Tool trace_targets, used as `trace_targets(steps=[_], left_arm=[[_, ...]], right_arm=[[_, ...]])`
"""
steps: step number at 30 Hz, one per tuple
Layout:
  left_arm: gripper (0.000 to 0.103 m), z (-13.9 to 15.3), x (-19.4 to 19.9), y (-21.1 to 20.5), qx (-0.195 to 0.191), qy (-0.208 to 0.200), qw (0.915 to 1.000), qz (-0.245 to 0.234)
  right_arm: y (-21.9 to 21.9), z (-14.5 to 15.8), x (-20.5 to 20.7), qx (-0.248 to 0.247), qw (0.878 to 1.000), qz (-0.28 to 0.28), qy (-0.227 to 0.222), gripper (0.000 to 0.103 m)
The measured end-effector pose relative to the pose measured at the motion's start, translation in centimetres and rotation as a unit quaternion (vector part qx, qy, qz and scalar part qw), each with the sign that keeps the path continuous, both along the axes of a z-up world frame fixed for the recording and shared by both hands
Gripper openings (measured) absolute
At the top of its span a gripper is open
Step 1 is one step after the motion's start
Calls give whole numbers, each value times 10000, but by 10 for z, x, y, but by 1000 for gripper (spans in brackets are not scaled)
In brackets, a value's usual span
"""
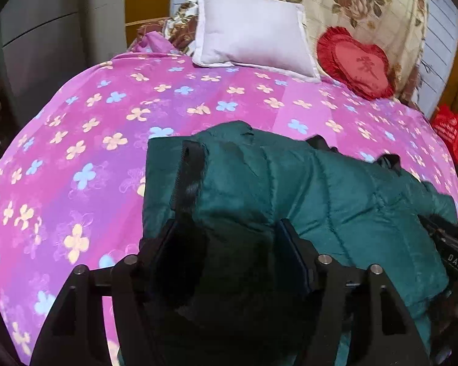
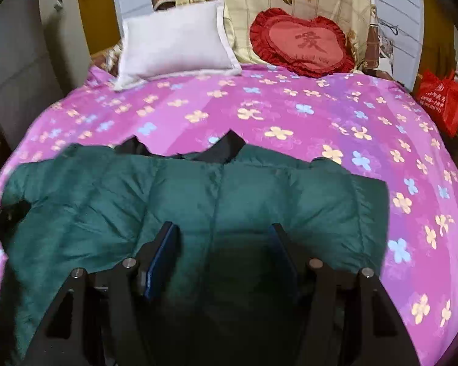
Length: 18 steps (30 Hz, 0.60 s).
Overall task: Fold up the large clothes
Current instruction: 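Release the right gripper and press the folded side flat with both tools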
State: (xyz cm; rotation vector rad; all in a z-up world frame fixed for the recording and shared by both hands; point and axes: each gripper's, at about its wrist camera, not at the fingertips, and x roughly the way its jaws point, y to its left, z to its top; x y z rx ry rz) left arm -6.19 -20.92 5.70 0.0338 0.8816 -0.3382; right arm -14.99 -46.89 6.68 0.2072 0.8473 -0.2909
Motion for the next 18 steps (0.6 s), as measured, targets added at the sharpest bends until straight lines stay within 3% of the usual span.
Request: trace_targets(steps=[5,7,11,12,15,18], left_arm=[[50,-6,7,2,-77,145,9999,-11],[50,-8,5,4,-123,80,9999,-29],[50,-9,2,3,-145,-7,9999,-15],[53,-10,2,2,-168,-13,9999,-21],[57,-10,2,1,-188,3,9998,-81],[56,1,-4,13,-424,121,9989,-156]], right_arm=[[-7,-12,16,67,9998,-140,137,65],[-4,0,8,49,9998,-67,188,65],[13,30,-37,149,9992,227,-289,65],[20,30,-46,132,9989,318,-304,65],[36,-5,-44,-122,9987,394,282,66],[40,-3,-49,-244,9989,326,230,66]])
